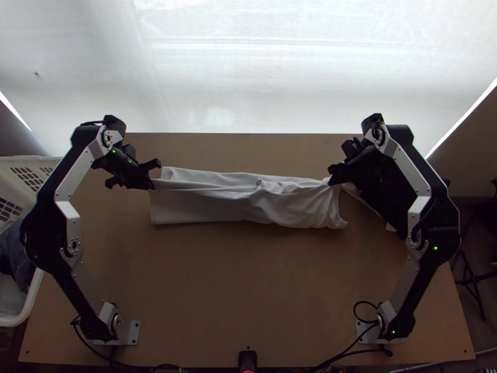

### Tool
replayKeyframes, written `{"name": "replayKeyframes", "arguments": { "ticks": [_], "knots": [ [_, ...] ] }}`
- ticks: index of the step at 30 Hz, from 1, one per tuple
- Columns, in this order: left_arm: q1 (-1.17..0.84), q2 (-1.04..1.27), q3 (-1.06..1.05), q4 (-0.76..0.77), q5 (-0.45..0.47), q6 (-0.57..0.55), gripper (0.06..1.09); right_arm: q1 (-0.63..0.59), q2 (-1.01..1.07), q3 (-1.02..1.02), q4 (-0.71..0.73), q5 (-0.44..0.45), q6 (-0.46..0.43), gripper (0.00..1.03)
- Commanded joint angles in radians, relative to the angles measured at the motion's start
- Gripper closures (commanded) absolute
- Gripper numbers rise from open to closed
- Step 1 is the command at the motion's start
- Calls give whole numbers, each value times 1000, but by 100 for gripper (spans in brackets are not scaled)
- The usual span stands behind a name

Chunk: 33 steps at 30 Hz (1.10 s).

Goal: Fold the t-shirt

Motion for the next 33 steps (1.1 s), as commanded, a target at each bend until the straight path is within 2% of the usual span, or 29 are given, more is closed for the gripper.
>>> {"name": "replayKeyframes", "arguments": {
  "ticks": [1,11,19,27,28,29,30,32,33],
  "knots": [
    [-1,32,23,-2,-21,-29,105,6,8,-29,48,58,26,100],
    [-30,120,90,-86,-40,-29,105,60,0,-107,146,133,72,100],
    [-105,186,158,-32,-40,-24,105,84,2,-119,217,199,123,100],
    [-97,192,184,63,-43,-3,105,83,-12,-141,252,282,137,98],
    [-93,192,184,75,-43,-3,101,84,-21,-147,258,288,138,94],
    [-91,190,184,76,-43,2,89,86,-29,-153,257,295,138,88],
    [-90,187,184,78,-43,13,73,89,-43,-158,257,306,144,81],
    [-88,178,184,81,-43,46,32,96,-81,-174,257,314,152,70],
    [-88,169,184,80,-44,54,20,104,-103,-185,258,335,155,63]
  ]
}}
